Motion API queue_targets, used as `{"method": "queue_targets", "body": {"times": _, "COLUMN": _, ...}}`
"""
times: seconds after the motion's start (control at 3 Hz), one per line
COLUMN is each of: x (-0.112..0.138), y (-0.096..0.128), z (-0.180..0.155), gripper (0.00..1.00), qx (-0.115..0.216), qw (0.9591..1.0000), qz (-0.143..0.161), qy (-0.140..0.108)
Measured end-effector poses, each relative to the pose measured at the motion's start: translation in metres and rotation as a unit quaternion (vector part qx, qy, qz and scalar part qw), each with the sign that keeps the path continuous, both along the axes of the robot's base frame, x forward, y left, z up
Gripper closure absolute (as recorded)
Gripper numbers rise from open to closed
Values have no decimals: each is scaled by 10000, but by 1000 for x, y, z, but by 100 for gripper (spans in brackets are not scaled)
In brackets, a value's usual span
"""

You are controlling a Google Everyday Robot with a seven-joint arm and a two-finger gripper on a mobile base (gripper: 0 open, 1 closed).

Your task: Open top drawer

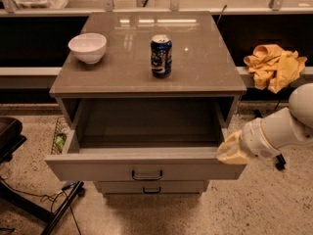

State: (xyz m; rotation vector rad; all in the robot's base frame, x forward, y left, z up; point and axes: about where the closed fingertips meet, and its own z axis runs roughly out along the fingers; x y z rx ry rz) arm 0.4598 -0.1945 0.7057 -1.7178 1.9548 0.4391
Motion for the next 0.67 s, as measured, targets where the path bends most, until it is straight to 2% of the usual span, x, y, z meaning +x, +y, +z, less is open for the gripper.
{"method": "queue_targets", "body": {"times": 0.33, "x": 10, "y": 4, "z": 63, "gripper": 100, "qx": -284, "qw": 9989, "qz": 190, "qy": -317}}
{"method": "queue_targets", "body": {"times": 0.67, "x": 21, "y": 10, "z": 98, "gripper": 100, "qx": -490, "qw": 9963, "qz": 313, "qy": -630}}
